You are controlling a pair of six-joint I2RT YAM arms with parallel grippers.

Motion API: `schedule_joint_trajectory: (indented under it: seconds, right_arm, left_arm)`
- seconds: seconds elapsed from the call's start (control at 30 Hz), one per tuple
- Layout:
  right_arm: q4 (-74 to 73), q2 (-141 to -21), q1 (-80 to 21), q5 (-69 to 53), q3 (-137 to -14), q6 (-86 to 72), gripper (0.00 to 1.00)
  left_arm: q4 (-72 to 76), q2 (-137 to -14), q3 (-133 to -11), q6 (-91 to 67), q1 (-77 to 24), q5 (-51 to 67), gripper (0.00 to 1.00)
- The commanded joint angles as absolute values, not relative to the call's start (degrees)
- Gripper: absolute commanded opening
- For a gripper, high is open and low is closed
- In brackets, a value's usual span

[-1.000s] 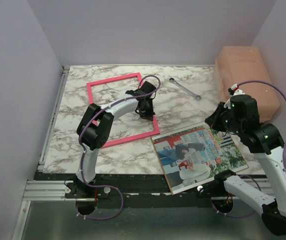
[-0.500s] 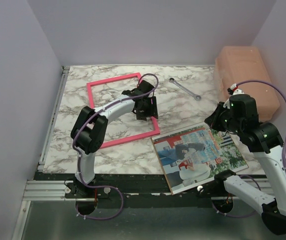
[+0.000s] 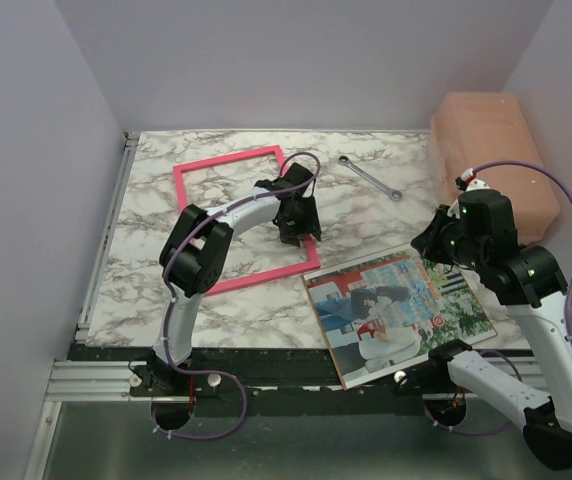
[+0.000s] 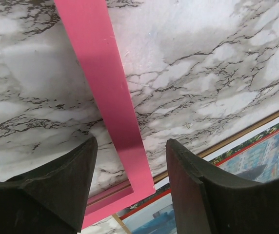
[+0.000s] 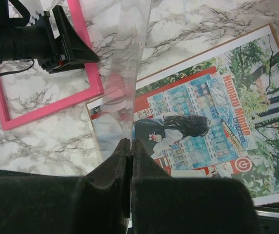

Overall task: Put the photo into the frame
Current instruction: Move the photo frame to the center of the board.

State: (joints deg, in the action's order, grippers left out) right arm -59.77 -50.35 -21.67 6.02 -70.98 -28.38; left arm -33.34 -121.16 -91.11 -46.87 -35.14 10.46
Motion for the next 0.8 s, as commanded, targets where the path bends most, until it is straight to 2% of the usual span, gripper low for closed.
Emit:
schedule_joint_trajectory:
  seconds: [0.0,0.17,0.33,0.43,0.53,0.77]
  right_arm:
    - [-59.8,-49.3,-21.6,8.2,-71.3,-27.2,0.00]
    - [-59.6,-49.1,-21.6,8.0,-71.0,-27.1,0.00]
    - [-59.4,-48.9,-21.6,7.6,-70.8,-27.0,0.00]
    - [-59.4,-49.0,-21.6,7.5,-70.8,-26.8,0.00]
    - [-59.3,-49.4,-21.6,7.3,-71.4,-26.6,0.00]
    - [-60.0,-50.4,-21.7,7.6,-73.2,-26.1,0.00]
  left_arm:
    - [-37.5,-124.7,-94.3,-48.2,-36.3,11.3,0.57]
    - [-39.7,-128.4,-97.5,-48.1,-36.9,13.1,0.44]
    - [-38.4,-127.3,-96.0,-48.5,-37.0,12.8,0.18]
    - [-38.0,-125.8,-95.5,-47.9,-37.1,12.3,0.06]
    - [-36.8,-122.8,-94.5,-46.7,-37.1,12.6,0.01]
    - [-38.1,-114.1,-91.3,-44.0,-38.1,12.2,0.00]
